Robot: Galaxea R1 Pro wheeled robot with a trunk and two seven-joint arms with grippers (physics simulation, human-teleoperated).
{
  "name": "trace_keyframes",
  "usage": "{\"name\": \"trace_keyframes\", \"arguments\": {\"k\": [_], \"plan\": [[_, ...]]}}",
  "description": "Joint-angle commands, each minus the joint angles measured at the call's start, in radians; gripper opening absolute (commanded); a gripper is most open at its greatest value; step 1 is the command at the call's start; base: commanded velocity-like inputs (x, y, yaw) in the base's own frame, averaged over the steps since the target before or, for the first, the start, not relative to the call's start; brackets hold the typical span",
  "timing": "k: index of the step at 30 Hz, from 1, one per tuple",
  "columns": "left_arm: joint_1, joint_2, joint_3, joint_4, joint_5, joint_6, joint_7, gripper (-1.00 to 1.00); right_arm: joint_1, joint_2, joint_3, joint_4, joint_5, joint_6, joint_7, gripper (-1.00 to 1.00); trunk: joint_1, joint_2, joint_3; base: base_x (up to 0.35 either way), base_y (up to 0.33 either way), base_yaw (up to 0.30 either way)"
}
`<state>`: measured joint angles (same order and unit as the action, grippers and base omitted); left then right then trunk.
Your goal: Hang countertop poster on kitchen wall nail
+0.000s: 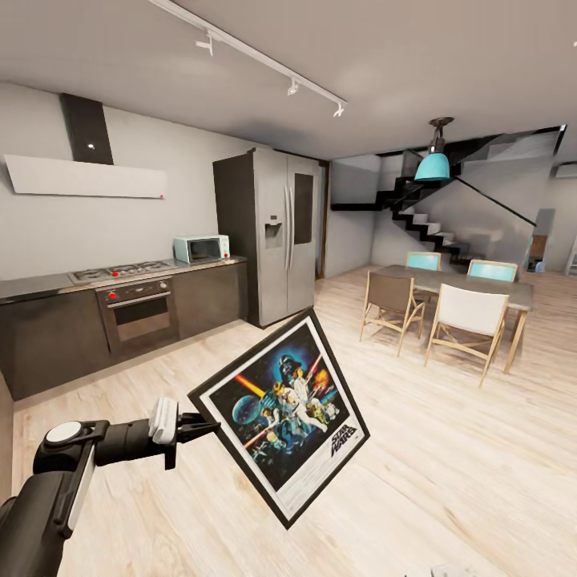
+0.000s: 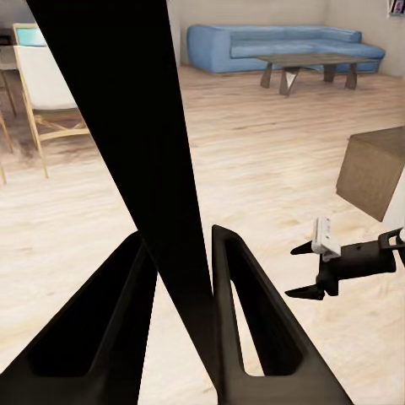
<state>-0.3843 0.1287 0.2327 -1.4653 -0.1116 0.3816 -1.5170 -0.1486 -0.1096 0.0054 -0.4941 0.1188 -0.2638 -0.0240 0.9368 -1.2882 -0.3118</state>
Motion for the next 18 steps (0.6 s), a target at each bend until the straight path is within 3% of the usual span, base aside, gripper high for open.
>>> {"name": "trace_keyframes", "arguments": {"k": [1, 4, 9, 13, 14, 18], "plan": [[-0.001, 0.000, 0.001, -0.001, -0.006, 0.010, -0.007, -1.00, -0.001, 0.000, 0.000, 0.001, 0.008, -0.002, -0.003, 1.00, 0.000, -0.001, -0.001, 0.000, 0.000, 0.000], [-0.001, -0.001, 0.001, 0.000, -0.006, 0.010, -0.006, -1.00, 0.000, 0.000, 0.000, 0.001, 0.008, -0.002, -0.003, 1.00, 0.000, -0.001, -0.001, 0.000, 0.000, 0.000], [-0.002, 0.028, -0.011, -0.028, -0.007, 0.011, -0.031, -1.00, -0.029, -0.027, -0.025, -0.024, 0.008, -0.019, 0.018, 1.00, 0.000, -0.001, -0.001, 0.000, 0.000, 0.000], [-0.002, 0.050, -0.014, -0.050, -0.008, 0.011, -0.048, -1.00, -0.044, -0.033, -0.048, -0.047, 0.011, -0.007, 0.023, 1.00, 0.000, -0.001, -0.001, 0.000, 0.000, 0.000], [-0.002, 0.055, -0.014, -0.053, -0.008, 0.010, -0.054, -1.00, -0.046, -0.034, -0.088, -0.195, 0.012, 0.020, 0.024, 1.00, 0.000, -0.001, -0.001, 0.000, 0.000, 0.000], [-0.002, 0.057, -0.015, -0.055, -0.013, 0.010, -0.054, -1.00, -0.047, -0.035, -0.090, -0.273, 0.013, 0.086, 0.059, 1.00, 0.000, -0.001, -0.001, 0.000, 0.000, 0.000]]}}
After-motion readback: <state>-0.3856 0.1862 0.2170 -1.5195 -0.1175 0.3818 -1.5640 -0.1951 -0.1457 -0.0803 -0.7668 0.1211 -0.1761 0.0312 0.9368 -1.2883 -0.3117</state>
